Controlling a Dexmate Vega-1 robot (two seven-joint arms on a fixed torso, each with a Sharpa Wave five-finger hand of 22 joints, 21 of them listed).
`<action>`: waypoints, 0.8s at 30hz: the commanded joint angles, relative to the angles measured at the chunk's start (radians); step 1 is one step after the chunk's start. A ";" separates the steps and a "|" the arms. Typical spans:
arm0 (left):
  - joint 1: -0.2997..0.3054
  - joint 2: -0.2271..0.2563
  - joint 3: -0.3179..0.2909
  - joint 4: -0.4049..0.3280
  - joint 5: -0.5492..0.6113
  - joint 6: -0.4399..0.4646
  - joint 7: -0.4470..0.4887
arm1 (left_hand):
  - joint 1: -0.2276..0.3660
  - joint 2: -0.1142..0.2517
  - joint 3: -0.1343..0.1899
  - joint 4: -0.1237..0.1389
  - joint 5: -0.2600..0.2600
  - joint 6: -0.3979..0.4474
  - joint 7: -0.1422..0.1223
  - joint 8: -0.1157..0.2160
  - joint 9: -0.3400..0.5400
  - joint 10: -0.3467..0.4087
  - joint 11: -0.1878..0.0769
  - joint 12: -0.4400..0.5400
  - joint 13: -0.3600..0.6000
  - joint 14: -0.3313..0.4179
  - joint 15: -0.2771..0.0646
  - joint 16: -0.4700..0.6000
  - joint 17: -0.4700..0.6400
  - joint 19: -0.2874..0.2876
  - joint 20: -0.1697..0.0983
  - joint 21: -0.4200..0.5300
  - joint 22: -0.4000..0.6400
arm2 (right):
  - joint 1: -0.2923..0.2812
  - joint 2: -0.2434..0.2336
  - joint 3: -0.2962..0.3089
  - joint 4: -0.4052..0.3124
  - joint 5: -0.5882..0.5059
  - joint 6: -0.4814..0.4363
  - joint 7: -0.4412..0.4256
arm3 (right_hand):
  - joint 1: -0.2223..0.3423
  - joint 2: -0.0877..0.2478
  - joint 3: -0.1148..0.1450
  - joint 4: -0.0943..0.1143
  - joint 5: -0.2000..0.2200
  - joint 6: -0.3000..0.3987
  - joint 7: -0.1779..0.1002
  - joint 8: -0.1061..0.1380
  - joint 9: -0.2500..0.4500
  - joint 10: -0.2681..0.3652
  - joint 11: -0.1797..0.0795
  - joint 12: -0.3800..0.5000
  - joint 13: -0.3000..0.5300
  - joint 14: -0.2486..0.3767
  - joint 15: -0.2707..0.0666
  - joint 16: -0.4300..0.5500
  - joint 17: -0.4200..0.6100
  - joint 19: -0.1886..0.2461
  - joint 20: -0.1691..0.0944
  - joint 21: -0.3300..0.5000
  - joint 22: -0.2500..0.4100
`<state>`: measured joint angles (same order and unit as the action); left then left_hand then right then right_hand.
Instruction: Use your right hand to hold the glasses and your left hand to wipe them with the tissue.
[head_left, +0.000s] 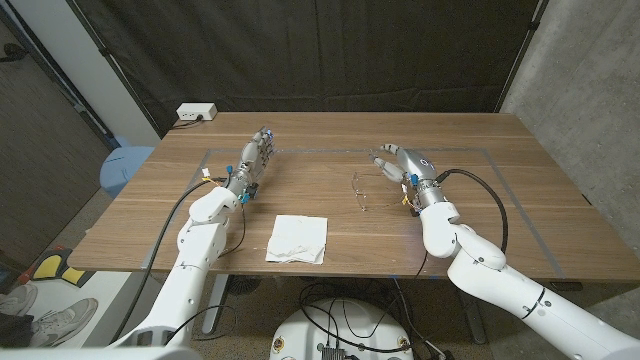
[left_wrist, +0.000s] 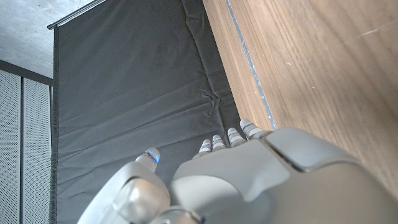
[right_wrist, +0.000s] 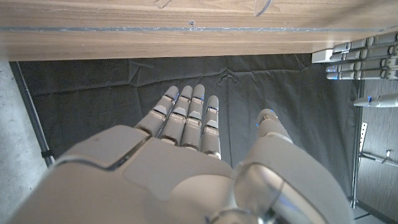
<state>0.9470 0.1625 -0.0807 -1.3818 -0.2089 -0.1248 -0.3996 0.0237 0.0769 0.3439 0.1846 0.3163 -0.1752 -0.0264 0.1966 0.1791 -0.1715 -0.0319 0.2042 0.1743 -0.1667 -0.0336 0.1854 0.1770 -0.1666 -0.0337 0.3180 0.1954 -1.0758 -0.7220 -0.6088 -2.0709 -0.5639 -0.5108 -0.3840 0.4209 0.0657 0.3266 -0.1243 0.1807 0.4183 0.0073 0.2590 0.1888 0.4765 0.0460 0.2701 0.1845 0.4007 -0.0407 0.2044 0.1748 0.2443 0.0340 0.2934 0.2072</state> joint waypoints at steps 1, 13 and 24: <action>-0.002 0.006 -0.007 0.019 -0.012 -0.009 -0.030 | 0.004 0.089 -0.001 -0.005 0.009 -0.207 -0.001 0.000 0.005 -0.178 0.002 -0.001 0.006 -0.190 0.000 -0.001 0.001 -0.052 -0.027 0.003 0.002 | 0.055 0.030 -0.146 -0.045 -0.183 -0.199 0.063 | -0.008 -0.039 -0.022 -0.002 0.005 0.011 -0.006 -0.001 0.001 0.002 -0.006 -0.004 0.005 0.009 -0.008 -0.001 0.006 0.014 -0.003 0.007 0.002; -0.010 0.008 -0.016 0.040 -0.017 -0.014 -0.046 | 0.004 0.089 0.000 -0.004 0.009 -0.206 0.002 -0.001 0.005 -0.177 0.004 -0.002 0.006 -0.191 -0.001 -0.002 0.001 -0.052 -0.028 0.002 0.002 | 0.110 0.098 -0.251 0.008 -0.333 -0.313 0.078 | 0.040 -0.084 -0.038 -0.025 0.044 0.093 -0.026 0.017 0.005 0.081 -0.030 0.009 0.011 0.135 -0.064 0.030 0.019 0.098 -0.030 0.044 0.007; -0.019 0.007 -0.021 0.062 -0.019 -0.018 -0.056 | 0.003 0.089 0.000 -0.004 0.009 -0.206 0.003 -0.002 0.005 -0.177 0.002 -0.003 0.006 -0.193 -0.002 -0.003 0.001 -0.053 -0.028 0.001 0.002 | 0.158 0.149 -0.332 0.071 -0.467 -0.386 0.111 | 0.117 -0.082 -0.049 -0.030 0.072 0.215 -0.063 0.066 0.009 0.200 -0.072 0.037 0.030 0.260 -0.122 0.113 0.084 0.139 -0.054 0.075 0.017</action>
<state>0.9362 0.1696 -0.0970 -1.3394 -0.2249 -0.1394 -0.4449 0.0236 0.0768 0.3438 0.1846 0.3163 -0.1752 -0.0264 0.1966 0.1791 -0.1715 -0.0320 0.2042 0.1743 -0.1667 -0.0336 0.1855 0.1770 -0.1666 -0.0337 0.3180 0.1954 -0.9616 -0.6197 -0.8621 -2.0500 -0.9058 -0.8172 -0.3049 0.5176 -0.0115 0.2884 -0.1547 0.2443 0.6102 -0.0516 0.3132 0.1936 0.6536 -0.0245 0.2985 0.2071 0.6412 -0.0629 0.2982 0.2414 0.3723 -0.0155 0.3593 0.2209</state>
